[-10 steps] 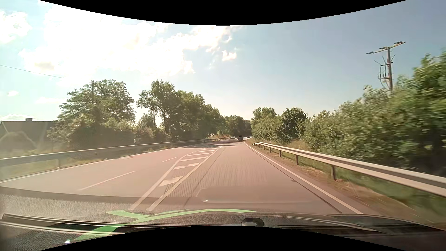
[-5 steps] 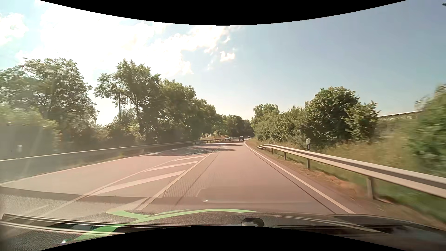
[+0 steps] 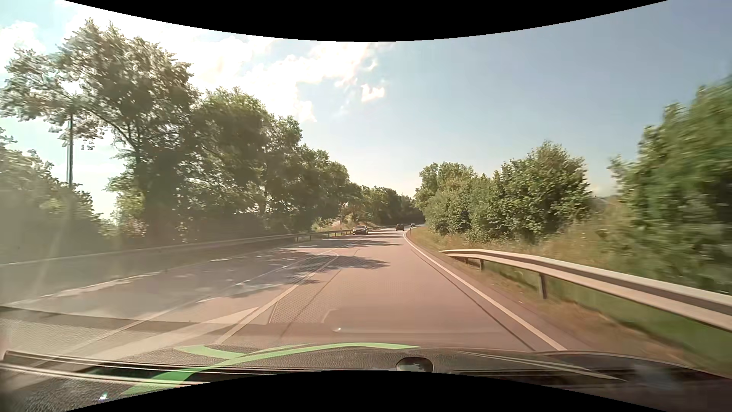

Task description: Follow the waypoints while adhering to traffic rules and regulations

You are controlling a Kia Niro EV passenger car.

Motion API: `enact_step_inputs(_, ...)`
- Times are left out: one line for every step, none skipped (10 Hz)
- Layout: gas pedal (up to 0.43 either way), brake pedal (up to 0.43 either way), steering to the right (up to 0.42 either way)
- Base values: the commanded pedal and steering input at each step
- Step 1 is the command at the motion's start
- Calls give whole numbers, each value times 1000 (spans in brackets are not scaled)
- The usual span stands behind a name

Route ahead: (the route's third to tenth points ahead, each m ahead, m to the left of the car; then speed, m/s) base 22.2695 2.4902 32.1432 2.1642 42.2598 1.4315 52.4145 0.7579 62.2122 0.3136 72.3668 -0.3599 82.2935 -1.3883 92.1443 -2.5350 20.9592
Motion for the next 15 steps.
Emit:
enact_step_inputs(280, 0, -3)
enact_step_inputs(287, 0, -3)
enact_step_inputs(287, 0, -1)
enact_step_inputs(299, 0, 0)
enact_step_inputs(311, 0, 1)
enact_step_inputs(311, 0, 2)
enact_step_inputs(311, 0, 2)
enact_step_inputs(319, 0, 2)
enact_step_inputs(331, 0, 3)
enact_step_inputs(331, 0, 3)
enact_step_inputs(331, 0, 4)
enact_step_inputs(331, 0, 4)
enact_step_inputs(339, 0, 4)
enact_step_inputs(339, 0, 4)
enact_step_inputs(339, 0, 6)
